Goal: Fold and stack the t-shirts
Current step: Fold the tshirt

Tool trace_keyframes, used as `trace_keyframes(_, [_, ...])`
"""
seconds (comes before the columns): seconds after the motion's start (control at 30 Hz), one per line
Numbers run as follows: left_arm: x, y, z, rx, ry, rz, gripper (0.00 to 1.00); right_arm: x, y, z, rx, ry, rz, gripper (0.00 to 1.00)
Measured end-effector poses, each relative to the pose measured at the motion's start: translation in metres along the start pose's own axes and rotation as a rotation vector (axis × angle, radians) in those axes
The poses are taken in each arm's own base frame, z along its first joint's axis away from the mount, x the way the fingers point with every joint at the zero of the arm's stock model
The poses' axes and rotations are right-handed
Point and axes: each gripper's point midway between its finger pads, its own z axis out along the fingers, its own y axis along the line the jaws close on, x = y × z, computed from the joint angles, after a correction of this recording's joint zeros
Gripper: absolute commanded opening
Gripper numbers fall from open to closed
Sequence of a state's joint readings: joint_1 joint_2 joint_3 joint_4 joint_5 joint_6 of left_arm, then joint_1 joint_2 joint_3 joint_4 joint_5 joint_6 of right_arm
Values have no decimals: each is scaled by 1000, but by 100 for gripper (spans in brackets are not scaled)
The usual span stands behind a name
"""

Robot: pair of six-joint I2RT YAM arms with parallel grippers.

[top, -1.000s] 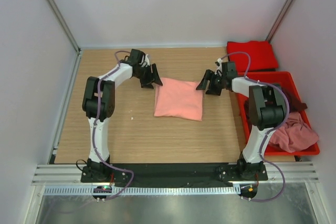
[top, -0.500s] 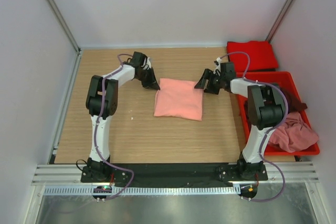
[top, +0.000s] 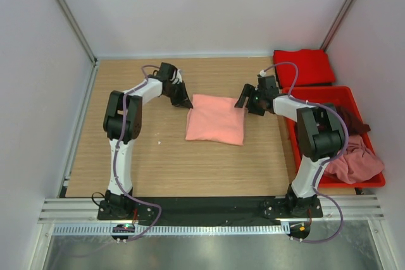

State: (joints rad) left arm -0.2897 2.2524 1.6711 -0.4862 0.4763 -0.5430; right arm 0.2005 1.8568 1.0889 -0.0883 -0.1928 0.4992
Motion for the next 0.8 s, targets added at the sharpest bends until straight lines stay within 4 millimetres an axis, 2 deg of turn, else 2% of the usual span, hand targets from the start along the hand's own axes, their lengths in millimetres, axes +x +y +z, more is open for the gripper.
trace_keyframes(0.37, [1, 0, 0, 20, -11, -18, 5, 1, 4, 3, 31, -15, 35, 79])
trace_keyframes(0.6, [0, 1, 0, 30, -15, -25, 4, -1, 17, 10, -53, -21, 34, 77])
trace_keyframes(0.8, [0, 1, 1, 33, -18, -28, 3, -1, 19, 11, -98, -19, 43, 72])
